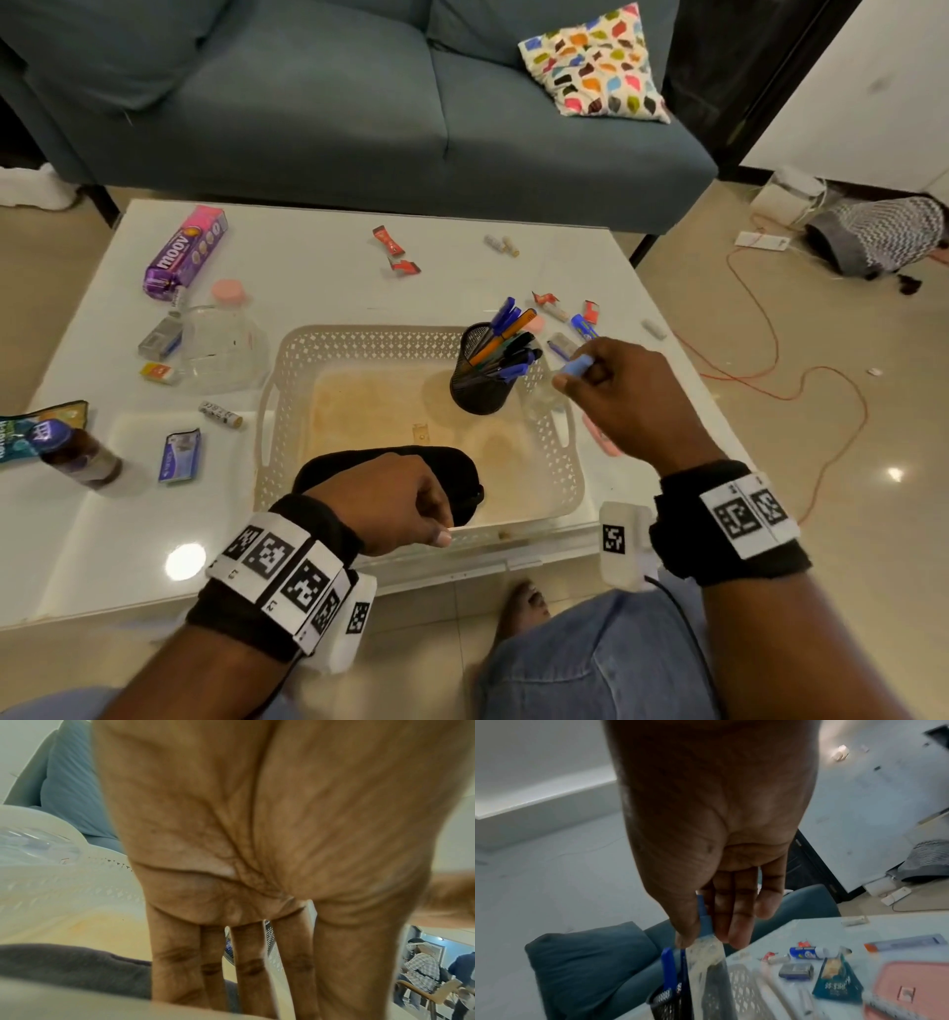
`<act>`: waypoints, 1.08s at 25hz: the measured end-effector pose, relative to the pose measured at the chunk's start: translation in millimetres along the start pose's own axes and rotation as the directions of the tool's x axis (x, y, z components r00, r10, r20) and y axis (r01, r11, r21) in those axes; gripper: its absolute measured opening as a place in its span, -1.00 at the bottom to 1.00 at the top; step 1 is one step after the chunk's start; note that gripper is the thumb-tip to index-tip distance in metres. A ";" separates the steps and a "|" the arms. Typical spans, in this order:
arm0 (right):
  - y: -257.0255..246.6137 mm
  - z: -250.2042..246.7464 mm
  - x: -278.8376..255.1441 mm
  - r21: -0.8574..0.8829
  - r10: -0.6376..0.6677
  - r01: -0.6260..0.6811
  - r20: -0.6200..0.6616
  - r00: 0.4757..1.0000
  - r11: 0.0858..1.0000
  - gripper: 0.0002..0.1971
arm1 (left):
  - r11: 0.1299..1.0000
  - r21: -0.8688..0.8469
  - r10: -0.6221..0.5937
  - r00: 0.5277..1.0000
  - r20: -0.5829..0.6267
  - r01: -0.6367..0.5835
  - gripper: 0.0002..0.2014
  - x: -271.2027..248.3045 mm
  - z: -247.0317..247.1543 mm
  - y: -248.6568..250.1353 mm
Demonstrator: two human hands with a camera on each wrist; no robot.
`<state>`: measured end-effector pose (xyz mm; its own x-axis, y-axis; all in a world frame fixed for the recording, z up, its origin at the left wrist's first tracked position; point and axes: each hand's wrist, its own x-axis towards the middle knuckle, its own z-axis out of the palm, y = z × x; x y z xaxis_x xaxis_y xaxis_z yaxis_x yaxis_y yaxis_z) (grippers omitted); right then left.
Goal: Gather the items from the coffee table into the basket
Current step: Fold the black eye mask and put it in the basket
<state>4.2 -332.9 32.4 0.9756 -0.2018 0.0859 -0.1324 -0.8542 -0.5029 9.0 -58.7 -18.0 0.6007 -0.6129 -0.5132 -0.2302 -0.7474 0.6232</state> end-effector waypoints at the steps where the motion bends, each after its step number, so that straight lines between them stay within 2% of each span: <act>1: 3.9 13.2 1.6 -0.007 -0.021 0.021 0.026 0.999 1.000 -0.85 | 1.000 -0.005 0.000 1.000 0.002 0.000 -0.84 0.9 0.4 -1.1; 6: 9.1 58.5 6.8 -0.135 -0.076 0.086 0.072 0.994 0.987 -0.89 | 1.000 -0.014 -0.003 1.000 0.003 0.003 -0.85 3.5 0.7 -2.7; 9: 10.6 69.0 7.7 -0.113 -0.082 0.087 0.048 0.995 0.990 -0.84 | 1.000 -0.025 -0.008 1.000 0.004 0.008 -0.86 2.5 0.4 -2.2; 12: 10.7 71.6 6.7 -0.060 -0.095 0.096 0.014 0.995 0.994 -0.82 | 1.000 -0.021 -0.015 1.000 0.011 0.015 -0.86 0.9 0.0 0.3; 17: 12.4 69.6 -0.2 -0.026 -0.100 0.101 0.047 0.994 0.995 -0.80 | 1.000 -0.005 -0.018 1.000 0.009 0.018 -0.81 -1.2 -0.4 1.6; 21: 11.5 68.3 7.5 -0.058 -0.094 0.090 -0.065 0.993 0.994 -0.80 | 1.000 -0.015 -0.024 1.000 -0.002 0.024 -0.81 -1.2 0.4 0.9; 27: 12.4 73.6 16.5 -0.138 -0.032 0.033 0.008 0.999 0.990 -0.74 | 1.000 -0.017 -0.022 1.000 -0.002 0.022 -0.81 -0.2 0.2 1.6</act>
<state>31.5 -311.5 -35.7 0.9807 -0.1707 0.0955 -0.1232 -0.9183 -0.3763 8.3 -59.9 -17.0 0.6068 -0.5959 -0.5260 -0.2035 -0.7562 0.6219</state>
